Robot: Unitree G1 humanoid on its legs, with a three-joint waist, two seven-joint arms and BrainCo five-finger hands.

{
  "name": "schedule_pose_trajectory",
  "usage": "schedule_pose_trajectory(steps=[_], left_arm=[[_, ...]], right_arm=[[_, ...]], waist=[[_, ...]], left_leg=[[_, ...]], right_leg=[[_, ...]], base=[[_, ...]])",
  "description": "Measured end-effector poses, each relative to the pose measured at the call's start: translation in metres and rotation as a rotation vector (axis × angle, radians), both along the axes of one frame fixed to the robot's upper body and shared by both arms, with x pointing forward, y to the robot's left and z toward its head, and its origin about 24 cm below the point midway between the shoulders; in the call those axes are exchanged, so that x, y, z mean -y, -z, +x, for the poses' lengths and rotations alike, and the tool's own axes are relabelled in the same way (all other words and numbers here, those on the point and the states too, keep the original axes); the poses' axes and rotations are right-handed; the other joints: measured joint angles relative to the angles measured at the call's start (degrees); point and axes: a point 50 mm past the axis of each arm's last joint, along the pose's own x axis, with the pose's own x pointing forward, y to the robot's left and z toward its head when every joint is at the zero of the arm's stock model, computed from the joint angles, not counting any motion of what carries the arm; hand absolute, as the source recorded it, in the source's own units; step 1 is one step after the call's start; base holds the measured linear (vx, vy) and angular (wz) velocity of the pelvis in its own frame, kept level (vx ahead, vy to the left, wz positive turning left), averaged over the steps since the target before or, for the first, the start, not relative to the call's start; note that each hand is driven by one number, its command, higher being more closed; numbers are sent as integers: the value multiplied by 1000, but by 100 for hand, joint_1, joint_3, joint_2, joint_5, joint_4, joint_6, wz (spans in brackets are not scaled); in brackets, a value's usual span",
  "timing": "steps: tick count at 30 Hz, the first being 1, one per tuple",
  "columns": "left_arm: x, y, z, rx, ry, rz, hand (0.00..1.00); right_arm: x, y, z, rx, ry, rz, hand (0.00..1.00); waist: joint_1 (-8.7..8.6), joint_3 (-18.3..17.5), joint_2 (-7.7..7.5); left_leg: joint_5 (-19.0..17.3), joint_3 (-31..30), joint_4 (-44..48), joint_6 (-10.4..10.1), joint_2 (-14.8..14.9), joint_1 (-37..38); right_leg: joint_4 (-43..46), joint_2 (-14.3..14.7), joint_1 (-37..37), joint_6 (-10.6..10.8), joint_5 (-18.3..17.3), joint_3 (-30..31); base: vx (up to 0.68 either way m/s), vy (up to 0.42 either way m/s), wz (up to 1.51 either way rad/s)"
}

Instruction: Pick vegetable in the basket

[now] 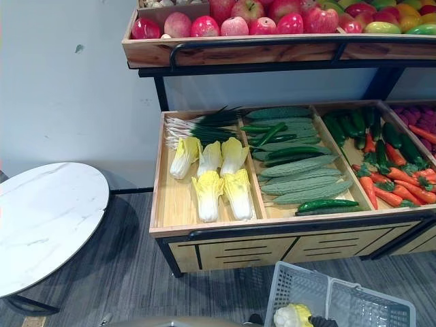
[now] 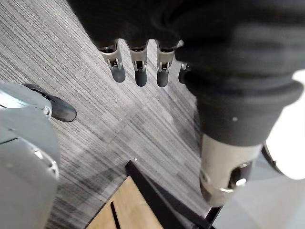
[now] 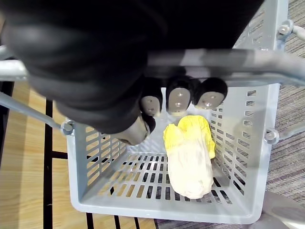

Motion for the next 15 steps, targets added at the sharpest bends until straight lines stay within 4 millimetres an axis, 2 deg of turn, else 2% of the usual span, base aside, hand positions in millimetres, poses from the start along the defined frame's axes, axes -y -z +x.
schedule_pose_trajectory(steps=[5,6,8,10,12,14,15], left_arm=[[11,2,2,-14,109,-22,0],[15,3,4,-15,138,-28,0],[19,3,7,-21,200,-30,0],[22,4,10,-23,248,-30,0],[16,2,16,-20,295,-6,0],[13,1,19,-22,323,13,0],[13,0,22,-16,345,19,0]], right_arm=[[-5,1,3,1,-16,-21,100],[-7,1,5,12,-20,-31,100],[-7,0,7,28,-14,-39,100],[-14,1,6,62,17,-29,100],[-23,2,6,89,17,-19,100],[-32,4,3,110,14,-6,100],[-35,3,3,126,8,-5,100]], waist=[[18,14,-19],[15,68,-15],[5,161,12],[-13,280,-77],[-52,395,-155],[-66,452,-241],[-68,463,-235]], left_leg=[[-80,182,-23,-41,-3,58],[-164,251,90,-28,12,42],[-330,333,356,-12,75,33],[-588,452,759,45,169,41],[-656,538,870,72,203,68],[-688,753,909,106,231,86],[-704,993,965,128,305,51]], right_leg=[[20,14,-71,51,-72,177],[152,12,-138,127,-138,252],[627,3,-302,156,-365,376],[1650,-76,-687,280,-674,642],[2154,-84,-930,269,-668,796],[2194,-39,-1035,157,-530,862],[1987,91,-1106,95,-159,857]], base=[[5,-4,-17],[9,9,-33],[20,22,-25],[33,47,-25],[16,60,-26],[-9,85,-46],[-35,130,-102]])
